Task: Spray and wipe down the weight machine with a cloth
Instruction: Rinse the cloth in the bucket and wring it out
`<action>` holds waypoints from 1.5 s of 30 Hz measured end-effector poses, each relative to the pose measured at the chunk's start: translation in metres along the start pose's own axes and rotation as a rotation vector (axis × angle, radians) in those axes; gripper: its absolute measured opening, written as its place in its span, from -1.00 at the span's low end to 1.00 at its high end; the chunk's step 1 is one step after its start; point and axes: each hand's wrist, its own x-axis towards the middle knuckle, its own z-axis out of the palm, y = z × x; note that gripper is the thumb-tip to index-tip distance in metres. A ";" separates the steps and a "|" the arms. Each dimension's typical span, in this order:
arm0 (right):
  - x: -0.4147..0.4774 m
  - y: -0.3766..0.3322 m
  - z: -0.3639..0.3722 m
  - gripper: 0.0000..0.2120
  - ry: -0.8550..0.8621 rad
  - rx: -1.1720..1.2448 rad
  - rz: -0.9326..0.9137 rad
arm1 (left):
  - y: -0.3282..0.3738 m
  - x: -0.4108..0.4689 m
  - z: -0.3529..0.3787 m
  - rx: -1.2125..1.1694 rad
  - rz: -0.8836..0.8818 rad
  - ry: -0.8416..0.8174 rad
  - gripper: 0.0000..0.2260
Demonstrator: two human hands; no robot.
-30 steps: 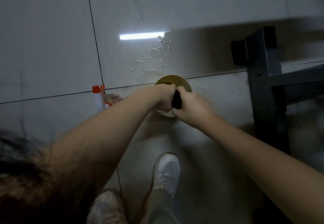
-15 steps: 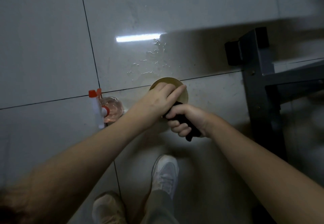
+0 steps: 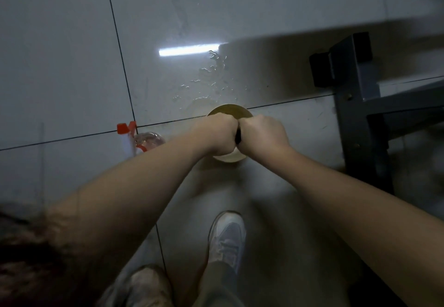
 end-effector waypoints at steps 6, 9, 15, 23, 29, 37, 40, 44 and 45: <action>0.011 0.008 0.005 -0.87 0.101 -0.119 -0.189 | -0.005 0.004 -0.001 -0.340 -0.076 -0.090 -0.80; 0.011 0.008 0.009 -0.90 0.140 -0.093 -0.228 | -0.012 0.006 0.000 -0.450 -0.134 -0.198 -0.77; -0.006 0.005 0.019 -0.58 0.035 0.079 -0.251 | -0.022 0.005 -0.001 -0.355 -0.187 -0.388 -0.88; -0.027 0.008 0.020 -0.81 -0.040 0.621 0.142 | -0.011 -0.001 0.002 -0.190 -0.145 0.028 -0.37; -0.028 0.016 0.010 -0.84 -0.445 1.391 0.443 | -0.022 -0.030 0.037 0.145 0.533 0.621 -0.51; -0.030 0.021 -0.009 -0.63 -1.221 1.651 0.056 | -0.020 -0.033 0.013 0.269 0.892 0.843 -0.76; -0.031 0.022 -0.021 -0.76 -1.257 1.570 0.065 | -0.015 -0.040 -0.004 0.384 0.949 0.726 -0.76; -0.037 0.015 -0.027 -0.83 -1.099 1.448 0.164 | -0.015 -0.042 -0.014 0.529 0.837 0.543 -0.72; -0.038 0.012 -0.026 -0.79 -1.020 1.436 0.188 | -0.014 -0.042 -0.017 0.571 0.804 0.512 -0.76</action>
